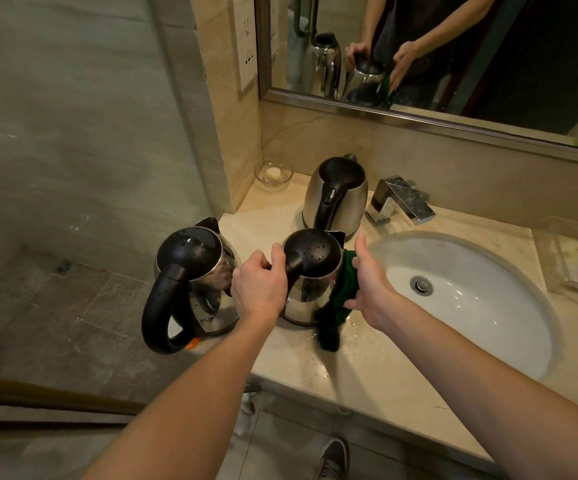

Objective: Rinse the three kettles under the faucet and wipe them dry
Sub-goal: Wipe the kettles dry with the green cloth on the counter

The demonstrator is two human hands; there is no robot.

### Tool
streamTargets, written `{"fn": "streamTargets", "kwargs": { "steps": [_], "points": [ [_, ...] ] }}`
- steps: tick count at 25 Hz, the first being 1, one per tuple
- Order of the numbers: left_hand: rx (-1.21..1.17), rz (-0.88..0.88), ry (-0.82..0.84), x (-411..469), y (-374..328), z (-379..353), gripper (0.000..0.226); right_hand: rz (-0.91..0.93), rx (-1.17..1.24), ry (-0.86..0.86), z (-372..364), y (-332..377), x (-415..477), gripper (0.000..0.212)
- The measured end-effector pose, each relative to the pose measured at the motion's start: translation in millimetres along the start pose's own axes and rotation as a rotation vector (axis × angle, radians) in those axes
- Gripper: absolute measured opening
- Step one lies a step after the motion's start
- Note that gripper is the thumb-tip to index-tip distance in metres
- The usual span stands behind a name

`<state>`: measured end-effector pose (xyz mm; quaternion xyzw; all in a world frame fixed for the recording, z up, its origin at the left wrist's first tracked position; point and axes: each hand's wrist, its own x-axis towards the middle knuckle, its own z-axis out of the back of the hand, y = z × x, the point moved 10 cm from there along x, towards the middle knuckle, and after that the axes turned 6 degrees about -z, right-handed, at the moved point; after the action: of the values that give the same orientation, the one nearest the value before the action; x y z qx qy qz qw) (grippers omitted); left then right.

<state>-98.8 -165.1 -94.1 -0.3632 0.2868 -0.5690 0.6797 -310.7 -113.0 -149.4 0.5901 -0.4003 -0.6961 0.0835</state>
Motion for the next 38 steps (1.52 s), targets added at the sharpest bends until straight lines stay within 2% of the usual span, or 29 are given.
{"fn": "streamTargets", "kwargs": {
  "steps": [9,13,19,23,27,31,38],
  "points": [
    [0.014,-0.018,-0.046,-4,2,1,0.047,-0.17,0.072,0.019,6,-21,14,0.082],
    [-0.003,0.003,-0.122,-15,-4,0,0.041,-0.112,0.01,0.047,4,0,10,0.085],
    [0.014,0.144,-0.187,-9,3,2,0.054,-0.011,-0.083,0.065,3,16,2,0.078],
    [0.037,0.115,-0.196,-6,-1,8,0.054,-0.017,-0.126,0.055,7,3,20,0.077],
    [0.058,0.055,-0.156,2,-5,9,0.057,-0.103,-0.097,0.041,13,-10,37,0.078],
    [0.063,0.028,-0.137,6,-5,9,0.057,-0.132,-0.123,0.082,13,-7,38,0.081],
    [0.057,0.001,-0.068,10,-5,1,0.056,0.05,-0.284,0.129,20,30,36,0.087]
  ]
}}
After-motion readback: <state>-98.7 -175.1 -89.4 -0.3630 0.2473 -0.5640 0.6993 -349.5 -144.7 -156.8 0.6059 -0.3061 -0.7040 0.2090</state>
